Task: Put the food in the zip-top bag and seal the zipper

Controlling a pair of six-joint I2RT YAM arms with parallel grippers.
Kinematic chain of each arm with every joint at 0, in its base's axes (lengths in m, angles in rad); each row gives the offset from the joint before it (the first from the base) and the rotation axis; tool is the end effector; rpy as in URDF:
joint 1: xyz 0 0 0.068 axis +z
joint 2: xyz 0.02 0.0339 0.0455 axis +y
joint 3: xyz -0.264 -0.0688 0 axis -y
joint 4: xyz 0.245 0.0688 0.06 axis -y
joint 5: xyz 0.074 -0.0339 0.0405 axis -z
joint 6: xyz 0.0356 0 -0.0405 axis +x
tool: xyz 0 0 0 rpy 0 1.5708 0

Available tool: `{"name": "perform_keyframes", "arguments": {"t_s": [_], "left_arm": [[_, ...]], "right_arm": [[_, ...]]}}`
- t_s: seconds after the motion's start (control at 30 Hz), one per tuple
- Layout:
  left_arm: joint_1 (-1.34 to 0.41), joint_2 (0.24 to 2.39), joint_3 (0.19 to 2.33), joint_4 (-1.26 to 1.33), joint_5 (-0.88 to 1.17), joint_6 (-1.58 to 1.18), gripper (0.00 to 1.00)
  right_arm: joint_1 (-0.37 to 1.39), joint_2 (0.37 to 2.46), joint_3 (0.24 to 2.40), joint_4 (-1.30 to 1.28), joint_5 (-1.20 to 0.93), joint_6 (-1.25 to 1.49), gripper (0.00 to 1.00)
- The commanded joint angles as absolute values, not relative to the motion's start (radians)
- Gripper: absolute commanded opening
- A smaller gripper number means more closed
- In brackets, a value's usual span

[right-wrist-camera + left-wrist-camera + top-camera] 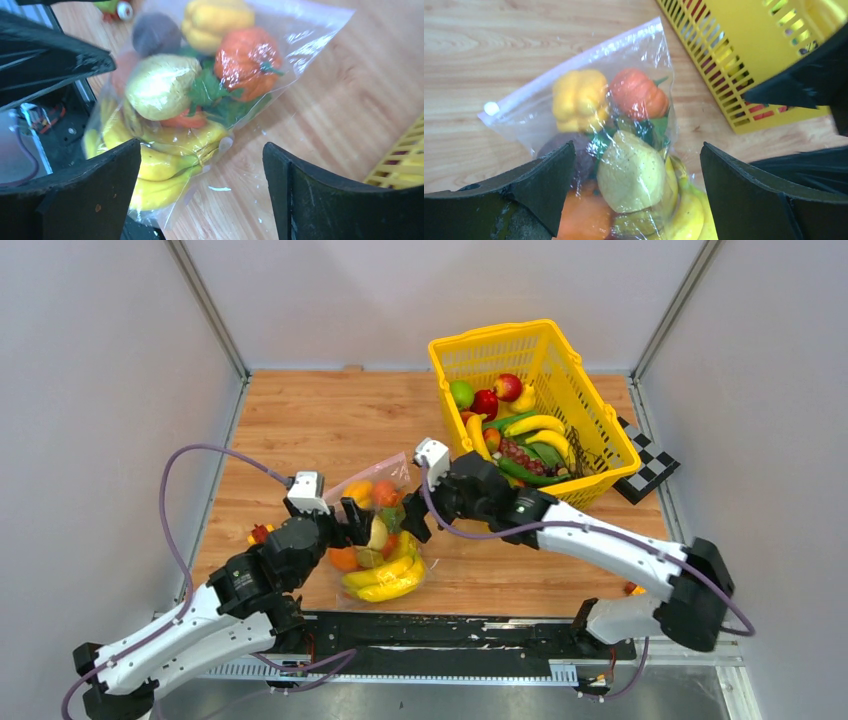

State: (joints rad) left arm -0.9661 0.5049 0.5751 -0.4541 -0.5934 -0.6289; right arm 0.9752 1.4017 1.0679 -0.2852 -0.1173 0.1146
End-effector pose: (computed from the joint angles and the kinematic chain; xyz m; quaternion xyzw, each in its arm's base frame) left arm 0.0875 -0.0916 0.2795 -0.0281 0.8090 -0.2134 0.5470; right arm 0.1737 0.2637 0.2867 -0.3946 0.7953 0.2816 0.3641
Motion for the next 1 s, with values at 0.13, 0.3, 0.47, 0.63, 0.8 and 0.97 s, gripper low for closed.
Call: {"name": "perform_keyframes", "arguments": {"t_s": [0.13,0.3,0.47,0.63,0.8,0.97], "left_arm": [[-0.962,0.520,0.695,-0.434,-0.677,-0.387,1.00],[-0.908,0.623,0.807,-0.448,-0.629,-0.245,1.00],[-0.774,0.691,0.888,-0.462,-0.523,-0.205,1.00],[-0.548,0.710,0.904,-0.462,-0.322,-0.224,1.00],[-0.387,0.727,0.913,-0.482,-0.270,-0.315,1.00],[-0.383,0.716,0.909,-0.541,-0.388,-0.492,1.00]], "right_arm": [[0.971,1.065,0.953,-0.113,0.171,0.036,0.96],[0.968,1.014,0.972,-0.068,0.298,-0.114,1.00],[0.903,1.035,1.052,-0.151,0.391,-0.135,1.00],[0.743,0.983,1.068,-0.217,0.339,-0.083,1.00],[0.531,0.906,1.078,-0.326,0.274,-0.032,1.00],[0.445,0.811,1.069,-0.422,0.255,-0.022,1.00]]}}
